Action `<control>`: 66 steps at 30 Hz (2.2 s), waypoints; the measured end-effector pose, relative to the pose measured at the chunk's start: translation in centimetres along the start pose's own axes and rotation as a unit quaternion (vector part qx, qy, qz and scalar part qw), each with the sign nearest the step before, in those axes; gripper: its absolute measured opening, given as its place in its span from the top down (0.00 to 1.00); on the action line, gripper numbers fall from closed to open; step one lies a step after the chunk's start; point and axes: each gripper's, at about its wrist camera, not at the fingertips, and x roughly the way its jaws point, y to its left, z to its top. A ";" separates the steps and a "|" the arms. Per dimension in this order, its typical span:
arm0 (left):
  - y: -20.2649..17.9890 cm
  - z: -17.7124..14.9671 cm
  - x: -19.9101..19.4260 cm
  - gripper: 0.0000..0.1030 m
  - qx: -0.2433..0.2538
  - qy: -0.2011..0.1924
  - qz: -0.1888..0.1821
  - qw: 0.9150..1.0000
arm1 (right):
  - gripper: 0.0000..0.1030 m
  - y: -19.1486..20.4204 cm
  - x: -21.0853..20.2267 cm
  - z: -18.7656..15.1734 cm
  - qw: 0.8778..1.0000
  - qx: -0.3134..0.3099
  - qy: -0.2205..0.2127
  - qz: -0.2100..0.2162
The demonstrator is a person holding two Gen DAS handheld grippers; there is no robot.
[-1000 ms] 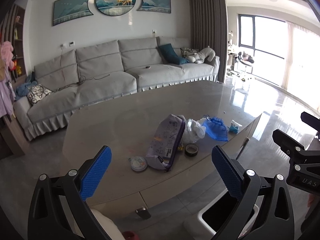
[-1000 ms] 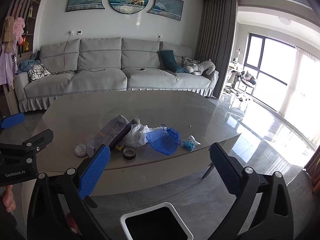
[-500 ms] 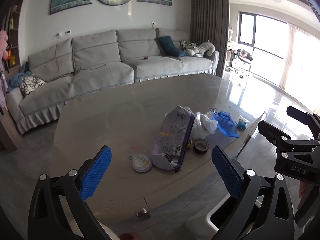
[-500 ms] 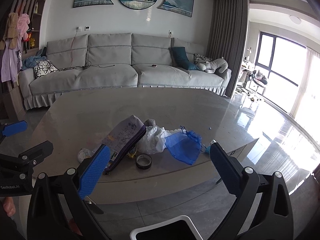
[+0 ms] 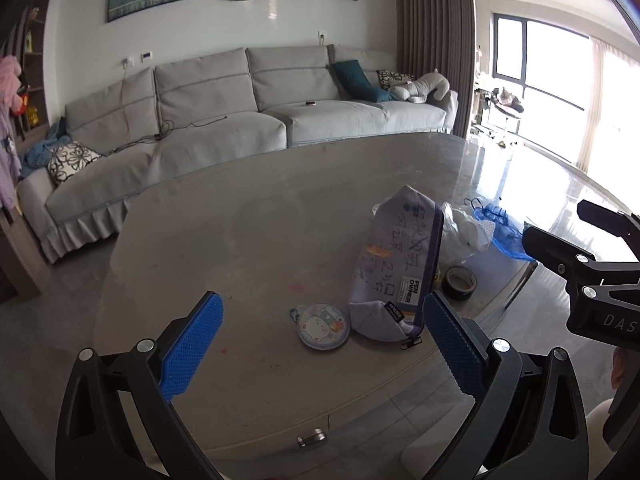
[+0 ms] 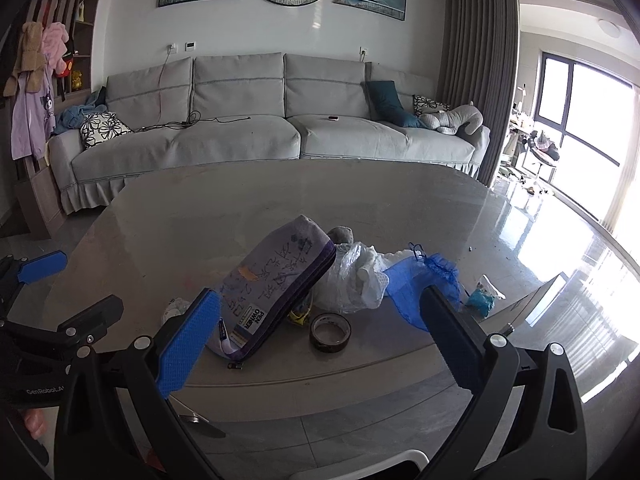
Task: Collect trash
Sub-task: 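Grasp the cartoon-bear tin lid with the left tool while the right tool grasps the pencil case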
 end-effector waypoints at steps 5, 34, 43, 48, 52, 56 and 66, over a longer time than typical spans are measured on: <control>0.4 -0.8 2.7 0.04 0.009 0.011 0.007 1.000 | 0.04 0.5 2.2 -0.1 1.000 0.009 0.013 -0.001; 1.7 -4.5 13.9 0.04 0.016 0.121 -0.032 0.992 | 0.04 2.8 6.9 -0.6 0.999 0.011 0.039 -0.017; 1.8 -4.7 14.4 0.04 0.020 0.108 -0.034 0.993 | 0.04 2.8 8.2 -1.5 0.998 0.017 0.048 -0.029; 1.8 -5.2 14.1 0.05 0.025 0.099 -0.041 0.994 | 0.04 2.3 9.1 -1.9 0.997 0.033 0.058 -0.028; 1.5 -5.5 13.5 0.23 0.040 0.084 -0.061 0.994 | 0.04 2.1 9.3 -2.1 0.997 0.036 0.060 -0.032; 1.2 -5.5 13.1 0.46 0.048 0.073 -0.071 0.994 | 0.04 2.0 9.5 -2.3 0.997 0.040 0.064 -0.027; 2.2 -4.9 12.1 0.46 0.040 0.063 -0.056 0.996 | 0.04 2.2 11.0 -2.7 0.995 0.053 0.079 -0.016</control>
